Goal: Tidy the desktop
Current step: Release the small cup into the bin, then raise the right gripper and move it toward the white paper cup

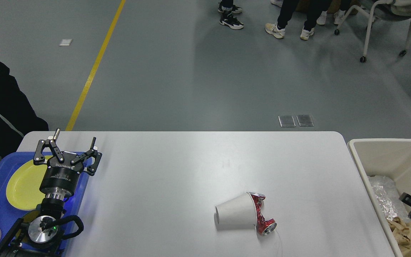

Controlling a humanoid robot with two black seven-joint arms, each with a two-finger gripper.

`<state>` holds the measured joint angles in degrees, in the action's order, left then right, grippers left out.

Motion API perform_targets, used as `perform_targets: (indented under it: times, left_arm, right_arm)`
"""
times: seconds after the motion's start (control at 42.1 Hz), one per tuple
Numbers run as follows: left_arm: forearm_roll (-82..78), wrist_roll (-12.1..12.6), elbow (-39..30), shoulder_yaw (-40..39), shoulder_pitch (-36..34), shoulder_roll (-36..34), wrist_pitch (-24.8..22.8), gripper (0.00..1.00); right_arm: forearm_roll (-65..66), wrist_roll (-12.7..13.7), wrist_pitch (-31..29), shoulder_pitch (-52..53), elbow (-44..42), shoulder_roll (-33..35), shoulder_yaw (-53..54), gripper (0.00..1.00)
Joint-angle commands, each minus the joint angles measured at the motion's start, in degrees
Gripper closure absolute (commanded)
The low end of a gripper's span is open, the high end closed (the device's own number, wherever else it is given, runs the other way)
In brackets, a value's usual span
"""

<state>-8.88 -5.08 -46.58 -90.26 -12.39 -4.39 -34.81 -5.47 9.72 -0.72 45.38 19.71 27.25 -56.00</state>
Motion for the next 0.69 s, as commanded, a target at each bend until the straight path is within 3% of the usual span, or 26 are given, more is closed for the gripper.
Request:
perform_targets:
  times: [0.0,0.19,0.333,0.475,0.546,0.665]
  left_arm:
    - [0.0,-0.01,0.0,0.0,0.0,0.0,0.01,0.04]
    - [0.0,0.07,0.0,0.0,0.0,0.0,0.01,0.04]
    - [0.0,0.07,0.0,0.0,0.0,0.0,0.01,0.04]
    - [0.0,-0.01,0.0,0.0,0.0,0.0,0.01,0.04]
    - [0.0,-0.01,0.0,0.0,0.0,0.0,0.01,0.04]
    - [0.0,-0.01,0.0,0.0,0.0,0.0,0.01,0.04]
  right_arm:
    - [2.22,0.03,-6.56,11.46,8.84,2.72,-4.02,0.0]
    - [2.48,0.47,-13.95,32.11,25.09,3.25,-12.54,0.0]
    - [2.48,0.56,-18.35,51.45,40.13,-0.17,-20.37,0.0]
    - [2.4,0.56,-27.3,64.02,47.35,-6.76,-23.98,0.0]
    - [2.22,0.56,-34.6,70.35,49.9,-9.4,-23.46,0.0]
    - [1.69,0.56,-38.48,78.18,55.69,-12.21,-22.58,0.0]
